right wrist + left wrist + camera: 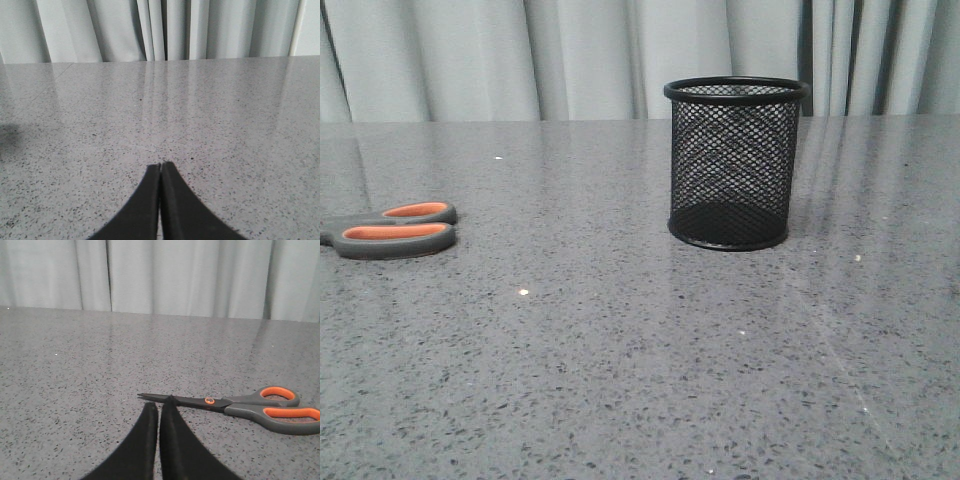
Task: Put scissors into bucket
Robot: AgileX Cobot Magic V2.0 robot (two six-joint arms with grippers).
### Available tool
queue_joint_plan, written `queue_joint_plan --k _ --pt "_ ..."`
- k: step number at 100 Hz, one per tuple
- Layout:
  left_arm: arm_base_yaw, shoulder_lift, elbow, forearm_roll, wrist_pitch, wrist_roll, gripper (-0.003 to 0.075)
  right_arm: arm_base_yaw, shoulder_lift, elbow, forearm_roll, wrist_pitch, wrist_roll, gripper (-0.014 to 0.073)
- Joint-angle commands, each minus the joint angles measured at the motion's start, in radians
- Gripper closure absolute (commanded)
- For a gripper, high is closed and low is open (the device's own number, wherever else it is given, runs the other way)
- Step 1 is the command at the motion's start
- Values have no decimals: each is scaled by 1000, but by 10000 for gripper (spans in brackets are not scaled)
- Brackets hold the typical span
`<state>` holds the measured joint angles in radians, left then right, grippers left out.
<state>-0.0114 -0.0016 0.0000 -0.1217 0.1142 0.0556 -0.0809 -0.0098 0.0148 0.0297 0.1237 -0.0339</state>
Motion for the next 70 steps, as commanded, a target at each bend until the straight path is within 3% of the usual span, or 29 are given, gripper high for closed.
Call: queue_joint_plan --k 1,33,70 --pt "2 -26 40 -2 -77 -8 740 -5 -22 4 -7 -85 -6 638" --pt "2 -26 40 -44 -77 -10 740 -5 -22 4 126 -85 -6 638" --pt "2 -26 36 -538 -100 -10 740 -5 -22 4 505 -171 -6 638"
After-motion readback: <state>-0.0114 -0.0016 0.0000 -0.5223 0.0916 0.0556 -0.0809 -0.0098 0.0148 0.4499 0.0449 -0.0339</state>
